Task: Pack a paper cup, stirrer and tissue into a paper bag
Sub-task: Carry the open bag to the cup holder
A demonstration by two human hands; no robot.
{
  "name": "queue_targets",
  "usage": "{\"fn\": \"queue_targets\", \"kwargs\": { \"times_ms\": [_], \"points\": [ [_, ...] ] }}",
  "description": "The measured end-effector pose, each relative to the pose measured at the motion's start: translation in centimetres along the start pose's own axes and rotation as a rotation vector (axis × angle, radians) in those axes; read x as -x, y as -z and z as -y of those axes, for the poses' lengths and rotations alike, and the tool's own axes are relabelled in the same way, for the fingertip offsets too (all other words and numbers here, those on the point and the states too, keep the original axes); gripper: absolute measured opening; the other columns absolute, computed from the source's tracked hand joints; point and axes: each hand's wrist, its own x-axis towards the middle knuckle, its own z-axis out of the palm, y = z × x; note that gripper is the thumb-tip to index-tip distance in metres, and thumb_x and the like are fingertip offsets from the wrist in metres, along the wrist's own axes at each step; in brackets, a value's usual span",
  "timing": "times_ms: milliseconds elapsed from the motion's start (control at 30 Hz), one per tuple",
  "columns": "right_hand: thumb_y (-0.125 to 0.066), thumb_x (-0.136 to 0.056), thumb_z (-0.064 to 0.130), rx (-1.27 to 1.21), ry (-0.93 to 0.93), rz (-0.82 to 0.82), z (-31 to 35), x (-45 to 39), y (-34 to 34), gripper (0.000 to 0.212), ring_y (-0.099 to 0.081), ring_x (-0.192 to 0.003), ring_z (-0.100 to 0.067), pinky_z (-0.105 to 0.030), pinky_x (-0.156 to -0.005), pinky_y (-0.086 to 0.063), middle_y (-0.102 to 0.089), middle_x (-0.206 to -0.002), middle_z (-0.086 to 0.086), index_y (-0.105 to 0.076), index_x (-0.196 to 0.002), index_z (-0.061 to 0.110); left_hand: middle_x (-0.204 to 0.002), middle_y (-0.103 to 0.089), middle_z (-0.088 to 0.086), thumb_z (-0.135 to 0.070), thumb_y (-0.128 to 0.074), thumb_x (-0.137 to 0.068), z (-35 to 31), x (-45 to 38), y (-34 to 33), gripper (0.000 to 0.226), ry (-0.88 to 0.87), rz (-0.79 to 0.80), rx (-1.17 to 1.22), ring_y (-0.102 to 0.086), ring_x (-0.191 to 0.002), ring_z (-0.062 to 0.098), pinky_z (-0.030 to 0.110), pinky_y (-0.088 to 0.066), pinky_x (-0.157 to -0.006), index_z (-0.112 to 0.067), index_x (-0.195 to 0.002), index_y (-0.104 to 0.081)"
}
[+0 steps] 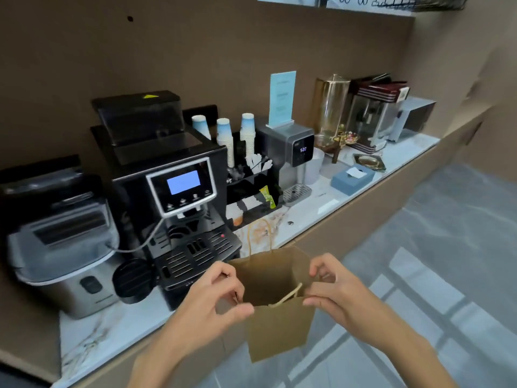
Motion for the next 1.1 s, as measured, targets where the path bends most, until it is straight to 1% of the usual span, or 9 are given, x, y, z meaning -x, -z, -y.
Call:
{"fn": "queue_targets", "kwargs": {
  "times_ms": [133,200,267,367,567,767,867,967,1100],
  "points": [
    [-0.058,-0.097,0.033,0.006,0.029,-0.031,-4.2,0.8,1.1,0.024,-0.043,-0.087,-0.01,-0.024,-0.076,-0.042,-0.036,-0.106,0.0,-0.068,-0.083,0.015,-0.094,-0.048,-0.009,-0.051,-0.04,-0.096,-2.9,-2.7,-4.3,0.041,0.078,-0.13,-0.016,-0.053,-0.08,0.018,0.025,-0.042,-0.071,-0.023,-0.067,-0.053],
    [-0.057,-0.097,0.035,-0.002,0.033,-0.029,-6.7,1.3,1.7,0.025,-0.041,-0.086,-0.006,-0.021,-0.076,-0.04,-0.032,-0.106,0.004,-0.066,-0.083,0.016,-0.091,-0.05,-0.01,-0.039,-0.051,-0.096,-4.1,-4.3,-6.4,0.034,0.136,-0.187,-0.044,-0.054,-0.076,0.018,0.03,-0.047,-0.069,-0.027,-0.065,-0.053],
    [-0.055,-0.097,0.039,-0.046,0.01,-0.048,-8.9,1.4,2.2,0.026,-0.042,-0.086,-0.005,-0.02,-0.075,-0.04,-0.03,-0.106,0.006,-0.063,-0.085,0.018,-0.089,-0.051,-0.013,-0.025,-0.062,-0.093,-5.0,-6.1,-8.0,0.029,0.158,-0.218,-0.092,-0.055,-0.077,0.015,0.021,-0.048,-0.067,-0.031,-0.065,-0.056],
    [-0.049,-0.098,0.042,-0.022,0.046,-0.1,-11.9,0.7,2.4,0.032,-0.042,-0.082,-0.007,-0.026,-0.071,-0.043,-0.031,-0.106,0.004,-0.063,-0.082,0.018,-0.09,-0.054,-0.015,-0.01,-0.072,-0.084,-5.7,-9.0,-9.4,0.014,0.174,-0.202,-0.162,-0.055,-0.08,0.002,0.004,-0.04,-0.069,-0.024,-0.085,-0.069],
    [-0.046,-0.098,0.047,-0.067,0.017,-0.087,-17.3,-2.8,2.1,0.035,-0.041,-0.079,-0.009,-0.038,-0.071,-0.047,-0.033,-0.104,0.001,-0.063,-0.083,0.02,-0.098,-0.051,-0.008,-0.002,-0.072,-0.078,-4.8,-14.3,-11.0,0.043,0.29,-0.198,-0.126,-0.051,-0.063,0.001,0.0,-0.038,-0.072,-0.015,-0.118,-0.062],
    [-0.053,-0.092,0.055,-0.113,-0.016,0.036,-23.1,-8.3,1.0,0.049,-0.044,-0.101,0.001,-0.016,-0.094,-0.042,-0.032,-0.107,0.012,-0.068,-0.117,0.016,-0.084,-0.049,-0.005,0.006,-0.065,-0.079,-1.4,-19.8,-12.2,0.056,0.365,-0.195,-0.059,-0.048,-0.063,0.005,0.005,-0.04,-0.073,-0.012,-0.13,-0.052],
    [-0.046,-0.094,0.057,-0.173,-0.076,0.017,-25.5,-11.8,0.7,0.051,-0.049,-0.094,-0.003,-0.01,-0.087,-0.037,-0.036,-0.1,0.016,-0.072,-0.092,0.013,-0.084,-0.047,-0.005,0.008,-0.063,-0.078,0.7,-22.9,-12.7,0.055,0.363,-0.197,-0.048,-0.047,-0.064,0.004,0.002,-0.039,-0.073,-0.013,-0.128,-0.052],
    [-0.052,-0.094,0.054,-0.18,-0.2,-0.156,-27.1,-15.6,-0.1,0.061,-0.052,-0.074,-0.009,-0.008,-0.068,-0.033,-0.042,-0.085,0.016,-0.057,-0.056,0.007,-0.084,-0.047,-0.007,0.01,-0.063,-0.076,2.6,-26.1,-13.0,0.055,0.344,-0.215,-0.026,-0.049,-0.069,0.0,0.001,-0.038,-0.074,-0.012,-0.127,-0.054],
    [-0.082,-0.079,0.016,-0.181,-0.283,-0.261,-28.8,-20.3,-1.5,0.03,-0.049,-0.06,-0.006,-0.017,-0.066,-0.04,-0.044,-0.08,0.005,-0.066,-0.056,0.009,-0.092,-0.044,-0.014,0.003,-0.065,-0.082,5.4,-29.2,-13.0,0.058,0.337,-0.226,-0.046,-0.049,-0.076,0.004,0.01,-0.043,-0.079,-0.02,-0.133,-0.049]
  ]
}}
